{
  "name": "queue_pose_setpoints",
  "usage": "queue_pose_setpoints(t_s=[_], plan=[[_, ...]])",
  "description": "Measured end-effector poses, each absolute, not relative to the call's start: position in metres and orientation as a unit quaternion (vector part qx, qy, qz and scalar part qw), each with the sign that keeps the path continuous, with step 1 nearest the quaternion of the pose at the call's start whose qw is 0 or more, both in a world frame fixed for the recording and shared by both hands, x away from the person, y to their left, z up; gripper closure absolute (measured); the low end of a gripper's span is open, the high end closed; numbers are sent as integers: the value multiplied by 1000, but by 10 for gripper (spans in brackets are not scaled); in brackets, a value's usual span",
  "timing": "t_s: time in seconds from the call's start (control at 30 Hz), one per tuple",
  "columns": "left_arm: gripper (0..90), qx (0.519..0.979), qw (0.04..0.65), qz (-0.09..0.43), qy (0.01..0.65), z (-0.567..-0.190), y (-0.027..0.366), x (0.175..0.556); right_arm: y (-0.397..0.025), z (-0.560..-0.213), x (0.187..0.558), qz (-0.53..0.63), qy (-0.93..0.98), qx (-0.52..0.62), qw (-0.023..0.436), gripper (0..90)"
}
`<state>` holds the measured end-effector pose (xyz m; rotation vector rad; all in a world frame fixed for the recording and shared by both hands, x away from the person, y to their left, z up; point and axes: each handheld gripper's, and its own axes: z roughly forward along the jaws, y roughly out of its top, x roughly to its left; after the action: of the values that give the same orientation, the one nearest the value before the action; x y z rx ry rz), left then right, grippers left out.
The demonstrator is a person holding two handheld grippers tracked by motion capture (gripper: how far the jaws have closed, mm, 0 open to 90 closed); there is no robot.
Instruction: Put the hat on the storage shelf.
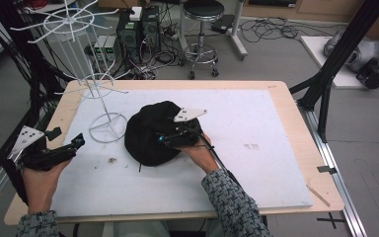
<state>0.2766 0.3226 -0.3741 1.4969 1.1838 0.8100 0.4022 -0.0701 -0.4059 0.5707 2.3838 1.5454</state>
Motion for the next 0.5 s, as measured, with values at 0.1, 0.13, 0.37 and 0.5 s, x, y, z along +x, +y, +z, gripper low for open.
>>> queue_pose_setpoints(t_s=[0.1, 0.13, 0.37, 0.5], plan=[[177, 622, 507, 337, 492, -374, 323, 276, -67, -408, 401, 516, 826, 187, 126, 409], [177, 622, 507, 337, 492, -374, 323, 276, -66, -409, 401, 512, 829, 184, 126, 444], [178, 619, 507, 340, 494, -373, 326, 273, -65, -409, 402, 514, 828, 186, 121, 708], [178, 616, 507, 341, 498, -374, 329, 272, -60, -408, 398, 508, 832, 167, 144, 798]])
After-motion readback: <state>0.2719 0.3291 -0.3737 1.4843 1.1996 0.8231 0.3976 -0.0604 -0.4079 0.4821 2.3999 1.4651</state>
